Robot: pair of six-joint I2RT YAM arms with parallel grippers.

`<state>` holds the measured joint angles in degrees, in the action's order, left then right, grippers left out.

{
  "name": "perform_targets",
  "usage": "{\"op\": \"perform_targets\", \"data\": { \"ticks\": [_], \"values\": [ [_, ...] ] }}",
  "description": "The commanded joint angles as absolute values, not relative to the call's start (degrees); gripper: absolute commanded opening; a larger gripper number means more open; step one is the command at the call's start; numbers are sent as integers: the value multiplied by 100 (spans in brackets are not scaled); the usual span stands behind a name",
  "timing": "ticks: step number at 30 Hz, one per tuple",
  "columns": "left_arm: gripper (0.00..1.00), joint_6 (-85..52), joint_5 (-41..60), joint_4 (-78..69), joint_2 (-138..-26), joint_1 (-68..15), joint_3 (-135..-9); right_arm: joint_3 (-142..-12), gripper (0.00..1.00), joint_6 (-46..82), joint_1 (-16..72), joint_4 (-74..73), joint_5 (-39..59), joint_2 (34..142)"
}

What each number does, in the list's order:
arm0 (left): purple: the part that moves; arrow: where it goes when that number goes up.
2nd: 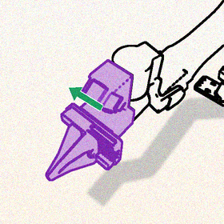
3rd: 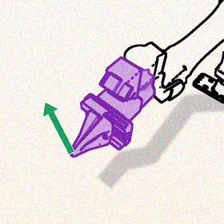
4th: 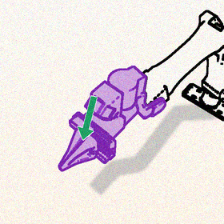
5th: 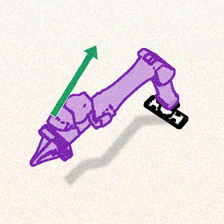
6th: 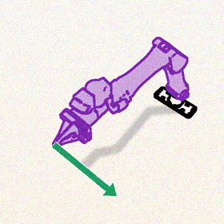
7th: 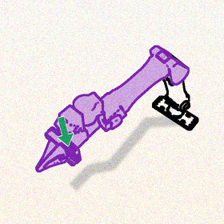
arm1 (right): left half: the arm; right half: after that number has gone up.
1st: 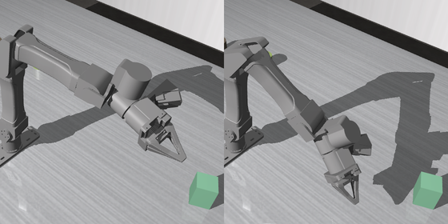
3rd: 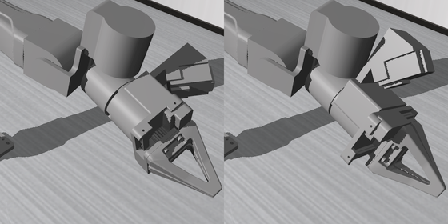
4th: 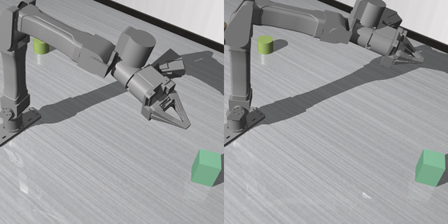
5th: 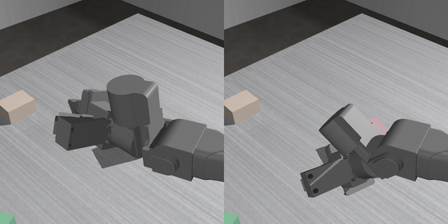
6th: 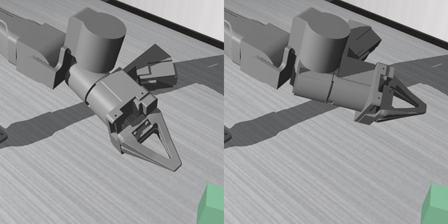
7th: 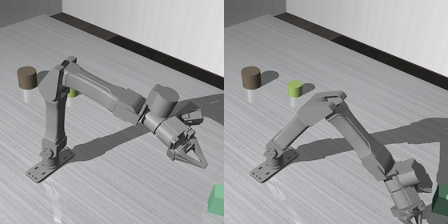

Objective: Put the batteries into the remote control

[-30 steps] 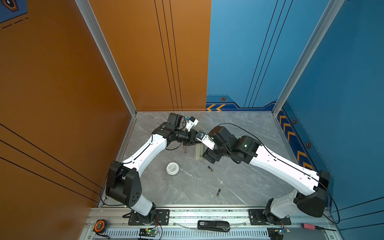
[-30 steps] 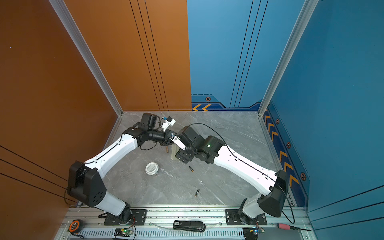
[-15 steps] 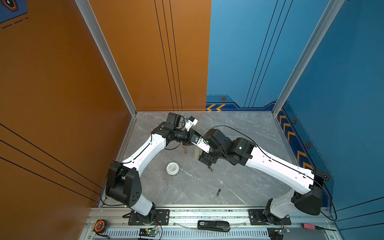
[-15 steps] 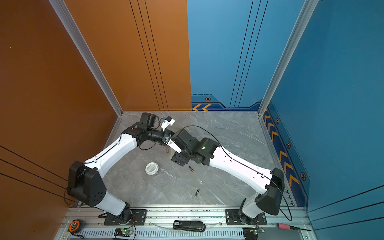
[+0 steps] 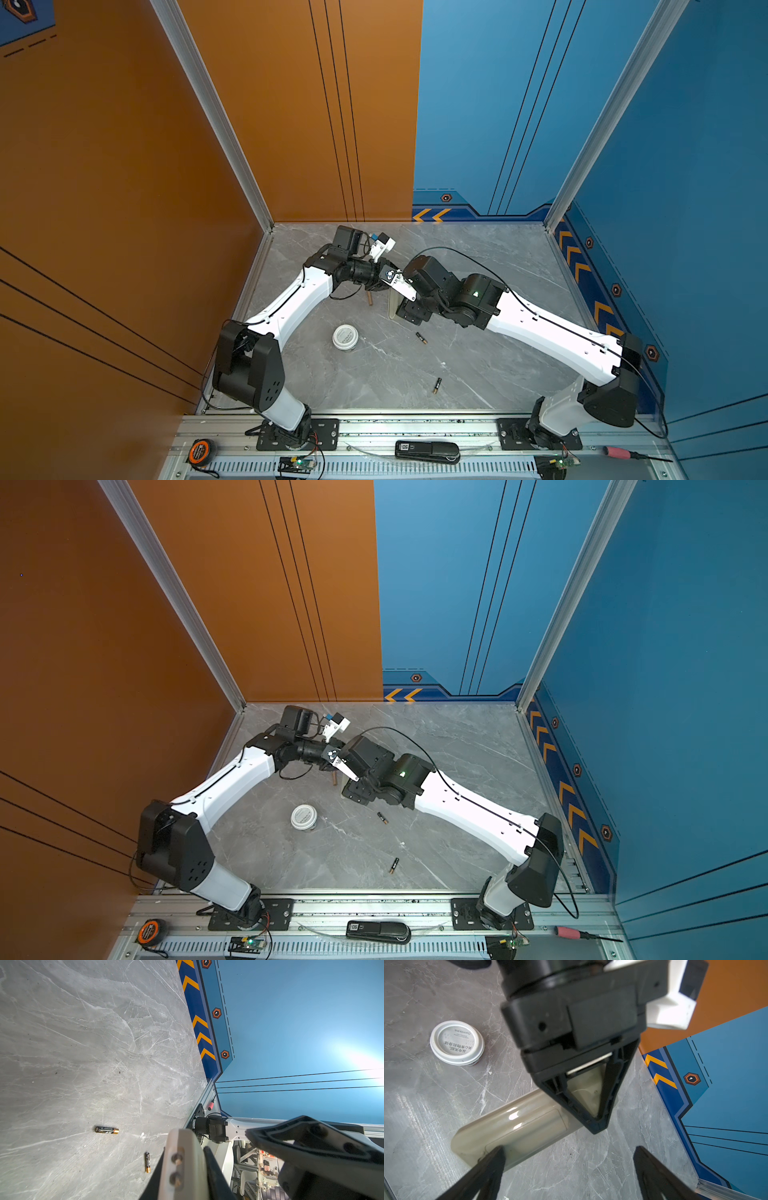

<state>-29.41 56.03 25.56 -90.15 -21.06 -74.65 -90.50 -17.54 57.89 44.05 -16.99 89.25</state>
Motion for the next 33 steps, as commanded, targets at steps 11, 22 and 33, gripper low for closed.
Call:
{"op": "perform_targets", "data": {
  "ticks": [11,22,33],
  "values": [
    [0,-3037,6098,2637,-8911,-2142,-7542,-8643,100,-1839,5801,4128,-1259,8552],
    [0,-2979,6256,2637,-8817,-2205,-7465,-8462,100,-2013,5728,4018,-1011,8369],
    [0,-3024,6421,2632,-8518,-2226,-7307,-8235,100,-2338,5726,3776,-1379,8346]
  ]
}}
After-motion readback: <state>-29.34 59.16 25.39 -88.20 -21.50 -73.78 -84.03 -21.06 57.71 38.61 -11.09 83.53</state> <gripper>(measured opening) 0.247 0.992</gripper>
